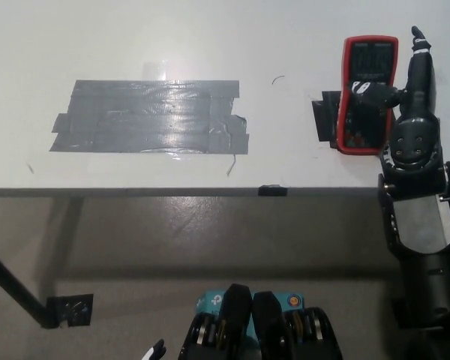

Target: The robot first picks the multimeter with right hand and then unfolds the black stand on the back of it using left hand

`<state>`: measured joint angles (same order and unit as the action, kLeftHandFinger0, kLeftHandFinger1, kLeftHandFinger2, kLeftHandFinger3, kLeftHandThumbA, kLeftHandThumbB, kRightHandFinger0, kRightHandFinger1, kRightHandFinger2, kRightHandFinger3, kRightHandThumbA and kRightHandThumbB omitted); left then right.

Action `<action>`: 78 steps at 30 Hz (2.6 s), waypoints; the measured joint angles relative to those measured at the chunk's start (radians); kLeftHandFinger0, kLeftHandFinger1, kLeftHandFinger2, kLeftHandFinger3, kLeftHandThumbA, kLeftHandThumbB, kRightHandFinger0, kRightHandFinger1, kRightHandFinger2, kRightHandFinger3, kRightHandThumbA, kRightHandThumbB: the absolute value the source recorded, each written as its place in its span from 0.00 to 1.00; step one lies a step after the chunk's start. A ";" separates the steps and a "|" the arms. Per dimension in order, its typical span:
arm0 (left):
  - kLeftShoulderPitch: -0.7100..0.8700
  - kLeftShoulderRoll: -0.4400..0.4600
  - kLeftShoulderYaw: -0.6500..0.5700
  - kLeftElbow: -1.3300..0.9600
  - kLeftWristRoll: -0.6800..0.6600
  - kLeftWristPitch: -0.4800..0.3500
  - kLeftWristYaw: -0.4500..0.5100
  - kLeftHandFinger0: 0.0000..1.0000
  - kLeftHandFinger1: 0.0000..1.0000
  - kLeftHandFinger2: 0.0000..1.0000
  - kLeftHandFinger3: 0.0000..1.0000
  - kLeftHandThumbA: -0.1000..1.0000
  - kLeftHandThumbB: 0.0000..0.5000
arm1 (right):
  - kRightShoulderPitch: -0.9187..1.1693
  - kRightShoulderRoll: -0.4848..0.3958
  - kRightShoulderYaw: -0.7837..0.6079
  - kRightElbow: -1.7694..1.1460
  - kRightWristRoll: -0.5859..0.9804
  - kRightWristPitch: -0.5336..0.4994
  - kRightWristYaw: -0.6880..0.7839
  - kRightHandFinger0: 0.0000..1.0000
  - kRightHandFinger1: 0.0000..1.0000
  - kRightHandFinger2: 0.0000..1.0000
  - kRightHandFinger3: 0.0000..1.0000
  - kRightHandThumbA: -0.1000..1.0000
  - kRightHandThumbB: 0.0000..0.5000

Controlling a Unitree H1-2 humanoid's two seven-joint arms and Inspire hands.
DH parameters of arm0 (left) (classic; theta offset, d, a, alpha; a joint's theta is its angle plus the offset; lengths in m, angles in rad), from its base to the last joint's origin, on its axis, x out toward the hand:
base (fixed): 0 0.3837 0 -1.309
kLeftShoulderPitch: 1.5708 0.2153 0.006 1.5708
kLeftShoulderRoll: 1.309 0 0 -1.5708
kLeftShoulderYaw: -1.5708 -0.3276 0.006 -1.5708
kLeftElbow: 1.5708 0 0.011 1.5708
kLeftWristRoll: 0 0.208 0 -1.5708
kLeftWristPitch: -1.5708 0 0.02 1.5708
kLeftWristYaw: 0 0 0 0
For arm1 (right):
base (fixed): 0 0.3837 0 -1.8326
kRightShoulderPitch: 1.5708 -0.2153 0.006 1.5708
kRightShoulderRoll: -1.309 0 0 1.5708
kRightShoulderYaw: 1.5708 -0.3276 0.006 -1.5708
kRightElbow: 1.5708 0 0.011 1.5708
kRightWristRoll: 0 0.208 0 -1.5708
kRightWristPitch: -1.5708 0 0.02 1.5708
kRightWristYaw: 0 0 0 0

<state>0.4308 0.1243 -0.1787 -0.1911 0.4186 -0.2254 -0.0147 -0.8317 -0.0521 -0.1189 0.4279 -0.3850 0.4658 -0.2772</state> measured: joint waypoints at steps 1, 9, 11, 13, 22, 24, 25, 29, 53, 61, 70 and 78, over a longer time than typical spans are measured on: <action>0.001 0.000 -0.001 -0.003 0.002 0.000 0.000 1.00 1.00 1.00 1.00 0.75 0.13 | -0.002 0.000 0.000 0.008 0.000 0.000 -0.002 1.00 1.00 1.00 1.00 1.00 0.93; 0.004 0.000 -0.006 -0.019 0.023 0.000 0.000 1.00 1.00 1.00 1.00 0.78 0.16 | -0.036 -0.002 0.005 0.064 -0.006 0.001 -0.009 1.00 1.00 1.00 1.00 1.00 0.90; 0.004 0.000 -0.007 -0.019 0.030 -0.002 0.001 1.00 1.00 1.00 1.00 0.80 0.18 | -0.045 -0.002 0.011 0.072 -0.013 0.001 -0.010 1.00 1.00 1.00 1.00 1.00 0.89; 0.005 0.000 -0.009 -0.019 0.037 -0.003 0.001 1.00 1.00 1.00 1.00 0.82 0.17 | -0.052 -0.002 0.018 0.078 -0.021 0.001 -0.011 1.00 1.00 1.00 1.00 1.00 0.90; 0.011 0.003 -0.012 -0.019 0.067 -0.009 0.001 1.00 1.00 1.00 1.00 0.78 0.12 | -0.076 -0.002 0.028 0.105 -0.044 0.001 -0.015 1.00 1.00 1.00 1.00 1.00 0.96; 0.009 0.004 -0.011 -0.019 0.074 -0.012 0.001 1.00 1.00 1.00 1.00 0.77 0.12 | -0.093 -0.002 0.030 0.123 -0.052 0.001 -0.021 1.00 1.00 1.00 1.00 1.00 0.96; 0.007 0.004 -0.011 -0.019 0.075 -0.013 0.001 1.00 1.00 1.00 1.00 0.76 0.12 | -0.102 -0.002 0.030 0.131 -0.057 0.001 -0.024 1.00 1.00 1.00 1.00 1.00 0.96; 0.001 0.004 -0.010 -0.019 0.078 -0.014 0.001 1.00 1.00 1.00 1.00 0.75 0.09 | -0.142 0.003 0.030 0.152 -0.072 0.001 -0.038 1.00 1.00 1.00 1.00 1.00 0.92; 0.000 0.009 -0.008 -0.018 0.109 -0.024 0.010 1.00 1.00 1.00 1.00 0.76 0.09 | -0.214 0.012 0.038 0.302 -0.072 0.001 -0.115 1.00 1.00 1.00 1.00 1.00 0.90; 0.000 0.016 -0.009 -0.018 0.115 -0.025 0.010 1.00 0.99 0.99 1.00 0.75 0.09 | -0.217 -0.005 0.039 0.339 -0.062 0.001 -0.115 1.00 1.00 1.00 1.00 1.00 0.89; 0.000 0.016 -0.013 -0.018 0.122 -0.025 0.011 0.98 0.98 0.99 1.00 0.77 0.10 | -0.237 -0.023 0.044 0.441 -0.048 0.001 -0.116 1.00 1.00 1.00 1.00 1.00 0.94; -0.001 0.016 -0.017 -0.018 0.132 -0.025 0.011 0.98 0.98 0.99 1.00 0.76 0.08 | -0.265 -0.026 0.044 0.525 -0.023 -0.004 -0.129 1.00 1.00 1.00 1.00 1.00 0.94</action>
<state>0.4301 0.1405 -0.1961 -0.2094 0.5505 -0.2508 -0.0036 -1.0962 -0.0782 -0.0754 0.9526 -0.4077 0.4618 -0.4064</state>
